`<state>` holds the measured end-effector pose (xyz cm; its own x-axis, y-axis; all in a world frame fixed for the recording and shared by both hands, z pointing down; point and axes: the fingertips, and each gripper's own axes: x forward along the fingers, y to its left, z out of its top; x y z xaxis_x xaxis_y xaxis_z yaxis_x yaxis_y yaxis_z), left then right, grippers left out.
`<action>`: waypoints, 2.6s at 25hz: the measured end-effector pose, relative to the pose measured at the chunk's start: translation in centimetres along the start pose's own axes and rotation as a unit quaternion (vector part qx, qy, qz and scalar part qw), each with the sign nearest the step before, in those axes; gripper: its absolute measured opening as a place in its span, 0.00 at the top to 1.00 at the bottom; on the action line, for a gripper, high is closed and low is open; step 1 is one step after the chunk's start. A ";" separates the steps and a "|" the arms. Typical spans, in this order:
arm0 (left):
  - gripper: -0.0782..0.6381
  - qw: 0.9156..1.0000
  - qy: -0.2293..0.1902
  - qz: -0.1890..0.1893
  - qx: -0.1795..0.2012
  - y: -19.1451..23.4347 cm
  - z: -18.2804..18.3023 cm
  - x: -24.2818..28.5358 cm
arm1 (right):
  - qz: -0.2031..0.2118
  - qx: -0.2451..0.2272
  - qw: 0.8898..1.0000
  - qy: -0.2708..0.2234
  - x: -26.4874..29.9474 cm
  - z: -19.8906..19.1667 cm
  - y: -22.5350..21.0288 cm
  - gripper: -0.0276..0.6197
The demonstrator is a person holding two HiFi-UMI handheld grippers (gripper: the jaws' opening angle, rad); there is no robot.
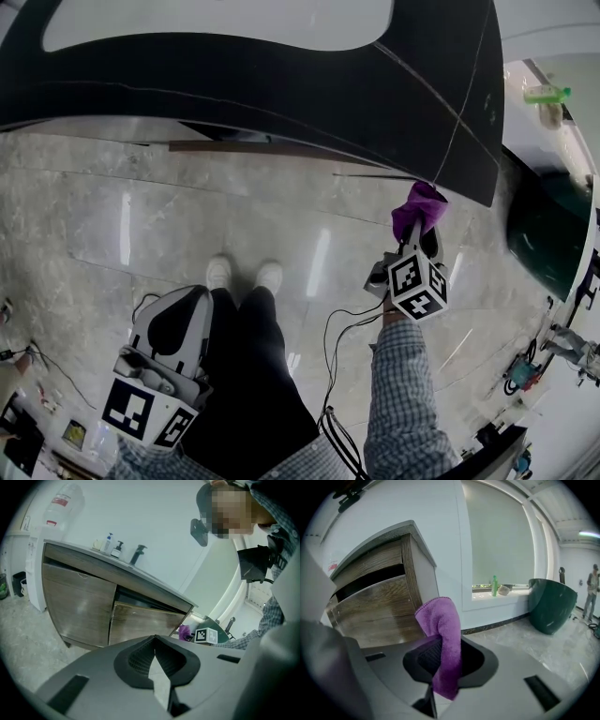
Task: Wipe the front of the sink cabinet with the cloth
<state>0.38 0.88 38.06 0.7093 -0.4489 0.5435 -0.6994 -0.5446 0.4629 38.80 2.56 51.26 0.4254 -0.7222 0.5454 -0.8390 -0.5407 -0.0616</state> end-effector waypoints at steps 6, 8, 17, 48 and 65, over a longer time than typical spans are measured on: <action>0.88 1.000 0.001 0.013 -0.005 1.2 -0.5 -0.3 | 0.004 0.026 1.000 0.008 1.5 -1.9 2.3 0.84; 0.88 1.000 0.005 0.018 -0.009 1.6 -0.9 -0.4 | 0.010 0.025 1.000 0.011 2.0 -2.3 3.1 0.84; 0.88 0.999 0.004 0.027 -0.023 3.2 -1.5 -0.7 | 0.026 0.056 0.998 0.007 4.2 -2.7 6.7 0.84; 0.88 0.993 -0.033 0.084 -0.072 11.2 -2.4 -6.4 | 0.222 -0.027 0.972 0.066 0.6 -9.2 30.8 0.84; 0.88 0.987 -0.052 0.118 -0.094 13.9 -3.5 -8.5 | 0.361 -0.134 0.918 0.097 -2.2 -13.9 43.0 0.84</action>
<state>-15.67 -0.39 42.31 0.5227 -0.6236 0.5813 -0.8435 -0.2796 0.4586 -2.92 -13.07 59.00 -0.3220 -0.7454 0.5837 -0.9424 0.1933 -0.2730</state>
